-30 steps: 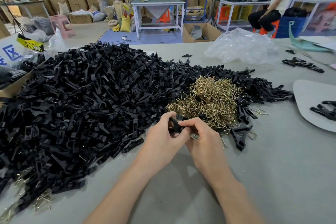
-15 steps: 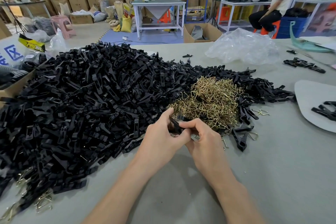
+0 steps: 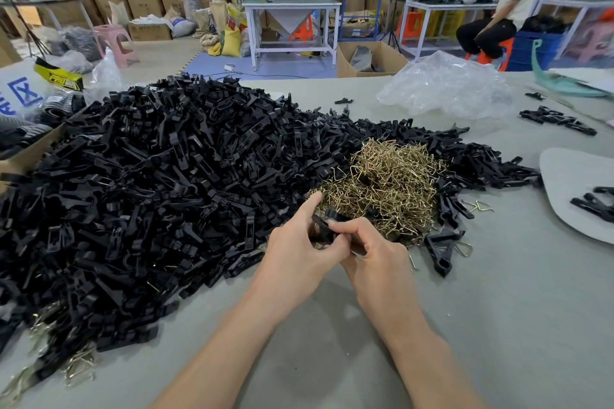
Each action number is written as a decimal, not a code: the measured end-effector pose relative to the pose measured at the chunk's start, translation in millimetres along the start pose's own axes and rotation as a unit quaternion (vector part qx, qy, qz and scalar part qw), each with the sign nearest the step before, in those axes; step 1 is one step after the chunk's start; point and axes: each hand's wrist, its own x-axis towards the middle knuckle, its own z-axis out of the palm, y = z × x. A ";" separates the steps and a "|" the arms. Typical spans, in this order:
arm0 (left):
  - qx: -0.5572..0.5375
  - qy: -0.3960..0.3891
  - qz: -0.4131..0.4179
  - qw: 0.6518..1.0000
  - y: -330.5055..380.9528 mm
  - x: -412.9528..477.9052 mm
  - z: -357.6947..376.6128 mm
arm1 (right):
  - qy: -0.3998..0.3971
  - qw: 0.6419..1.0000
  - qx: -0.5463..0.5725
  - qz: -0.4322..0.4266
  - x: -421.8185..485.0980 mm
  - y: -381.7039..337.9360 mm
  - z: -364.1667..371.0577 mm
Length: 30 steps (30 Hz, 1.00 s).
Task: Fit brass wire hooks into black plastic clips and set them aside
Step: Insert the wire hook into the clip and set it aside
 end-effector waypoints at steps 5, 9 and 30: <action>-0.001 0.006 0.002 1.000 0.5 -0.2 0.7 | 0.000 1.000 -0.013 0.005 -0.8 -1.1 0.2; 0.000 0.003 -0.006 1.000 -0.1 0.2 0.4 | -0.009 1.000 -0.020 0.021 -0.4 -0.3 0.6; -0.015 0.026 -0.003 1.000 -1.0 -4.1 7.7 | -0.015 0.999 -0.029 0.009 3.0 2.5 2.4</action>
